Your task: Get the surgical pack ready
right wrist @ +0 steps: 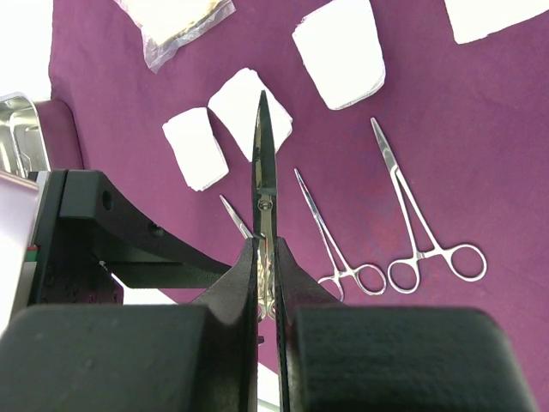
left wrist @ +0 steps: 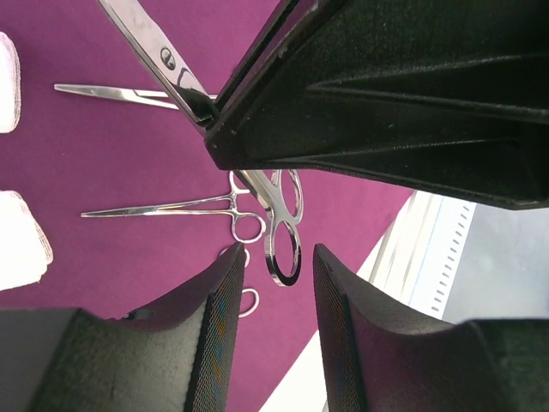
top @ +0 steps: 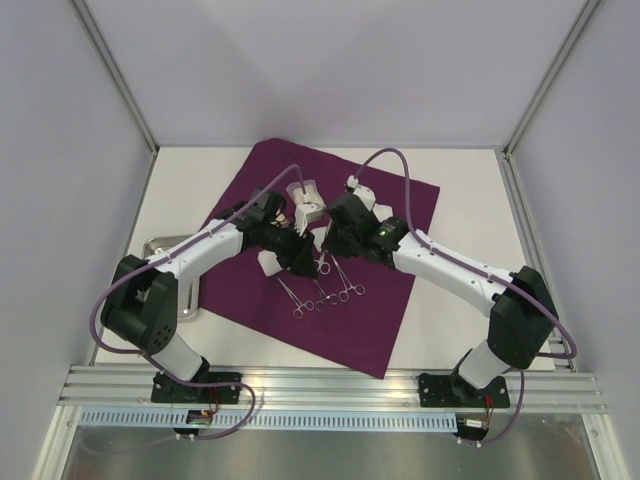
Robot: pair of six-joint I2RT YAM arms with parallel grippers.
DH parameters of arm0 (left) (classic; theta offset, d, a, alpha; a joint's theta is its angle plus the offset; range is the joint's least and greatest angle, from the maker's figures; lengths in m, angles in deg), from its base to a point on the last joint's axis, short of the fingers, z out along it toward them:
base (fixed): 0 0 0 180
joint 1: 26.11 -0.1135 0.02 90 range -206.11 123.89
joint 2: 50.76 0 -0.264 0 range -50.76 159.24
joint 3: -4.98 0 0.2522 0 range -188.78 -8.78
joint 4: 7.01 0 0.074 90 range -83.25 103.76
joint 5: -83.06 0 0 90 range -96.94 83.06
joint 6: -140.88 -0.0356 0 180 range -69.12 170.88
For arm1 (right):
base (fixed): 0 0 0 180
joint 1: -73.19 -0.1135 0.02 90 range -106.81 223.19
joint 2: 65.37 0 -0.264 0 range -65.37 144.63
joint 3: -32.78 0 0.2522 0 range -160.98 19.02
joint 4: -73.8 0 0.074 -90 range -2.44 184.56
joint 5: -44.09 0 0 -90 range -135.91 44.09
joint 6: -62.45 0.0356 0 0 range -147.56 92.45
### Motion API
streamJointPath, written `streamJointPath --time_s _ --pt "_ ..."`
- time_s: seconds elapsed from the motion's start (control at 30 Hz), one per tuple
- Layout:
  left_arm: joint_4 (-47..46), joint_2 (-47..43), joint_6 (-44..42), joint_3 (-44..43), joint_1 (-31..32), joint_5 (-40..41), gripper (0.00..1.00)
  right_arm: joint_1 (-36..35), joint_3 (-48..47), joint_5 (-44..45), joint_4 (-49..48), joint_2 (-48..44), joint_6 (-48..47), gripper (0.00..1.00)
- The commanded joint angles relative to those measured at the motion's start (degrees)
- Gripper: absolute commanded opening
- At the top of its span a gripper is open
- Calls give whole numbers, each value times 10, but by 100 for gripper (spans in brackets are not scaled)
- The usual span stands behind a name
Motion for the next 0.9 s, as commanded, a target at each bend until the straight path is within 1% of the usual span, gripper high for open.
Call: streamJointPath --time_s 0.0,0.17,0.27,0.4,0.47,0.57,0.6,0.67,0.83,0.87 --pt "-13 -8 3 -21 4 -24 47 -3 -18 1 -28 3 6 0" --pt "-15 -14 6 -26 4 -18 47 -2 -18 1 -25 7 3 1" --pt "-17 -16 9 -28 4 -13 43 -3 -14 -2 -27 5 3 0" --pt "-19 -13 11 -28 4 -13 28 -3 -13 -5 -29 4 3 1" --pt "-18 -9 10 -28 4 -14 24 -2 -13 -5 -30 6 4 0" --pt "-17 -7 10 -27 4 -16 14 -2 -11 -11 -32 7 5 1" --pt "-16 -7 10 -27 4 -16 6 -2 -10 -12 -33 9 4 1" --pt "-15 -8 9 -28 4 -16 0 -4 -4 -13 -37 9 6 0" --pt "-17 -11 5 -21 4 -12 0 -2 7 -8 -37 3 2 0" --pt "-18 -10 9 -19 4 -2 0 -2 8 -8 -36 2 -3 0"
